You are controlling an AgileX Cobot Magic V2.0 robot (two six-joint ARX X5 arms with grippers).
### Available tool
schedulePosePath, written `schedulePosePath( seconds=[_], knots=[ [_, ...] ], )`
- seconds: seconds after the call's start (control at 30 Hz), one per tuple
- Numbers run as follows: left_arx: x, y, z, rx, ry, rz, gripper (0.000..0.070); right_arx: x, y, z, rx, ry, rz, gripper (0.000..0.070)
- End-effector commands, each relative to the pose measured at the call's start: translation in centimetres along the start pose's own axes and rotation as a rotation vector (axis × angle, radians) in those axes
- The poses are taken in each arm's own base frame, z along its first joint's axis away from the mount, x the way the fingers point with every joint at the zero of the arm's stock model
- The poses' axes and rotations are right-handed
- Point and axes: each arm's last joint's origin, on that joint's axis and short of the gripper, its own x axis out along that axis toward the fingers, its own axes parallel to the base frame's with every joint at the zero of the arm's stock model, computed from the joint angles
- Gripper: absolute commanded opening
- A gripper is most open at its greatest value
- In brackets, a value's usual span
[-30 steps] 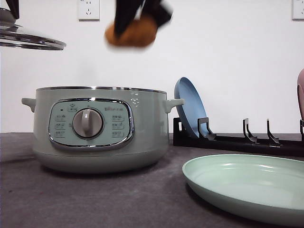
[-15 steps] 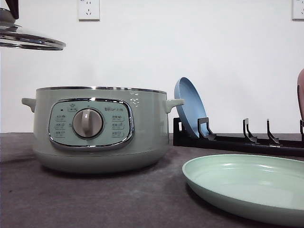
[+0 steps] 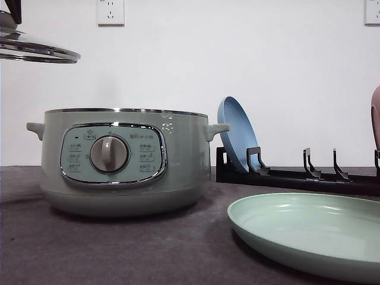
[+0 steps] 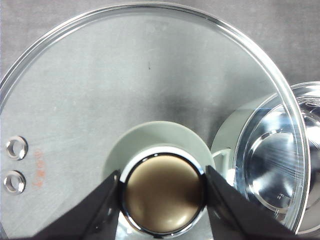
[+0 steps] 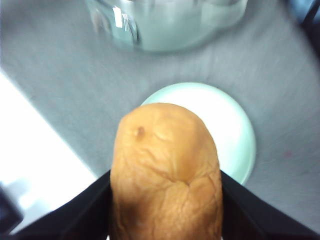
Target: Transfer potato from steamer to green plate
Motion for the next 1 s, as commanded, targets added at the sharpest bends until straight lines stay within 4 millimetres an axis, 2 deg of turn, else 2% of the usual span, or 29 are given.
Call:
schedulePosePath(
  seconds=[0.0,0.27,0.5,0.6,0.97],
  knots=[
    [-0.9,0.0,0.6,-0.007,-0.056,0.002,0.0000,1.8,-0.1,-0.4,0.053,0.008,0.003,0.0259],
    [-0.9,0.0,0.6,-0.011,-0.056,0.002,0.0000,9.1,-1.1,-3.2,0.101,0.076,-0.014,0.0259],
    [-0.9,0.0,0.6,-0.014,-0.056,0.002,0.0000,14.2,-2.2,-5.4,0.203,0.110,-0.034,0.0259],
    [-0.9,0.0,0.6,-0.015,-0.055,0.001,0.0000,15.6,-2.6,-5.6,0.231,0.110,-0.041,0.0259],
    [-0.9,0.0,0.5,-0.020,-0.050,0.001,0.0000,18.3,-4.1,-5.5,0.268,0.166,-0.072,0.0259]
  ],
)
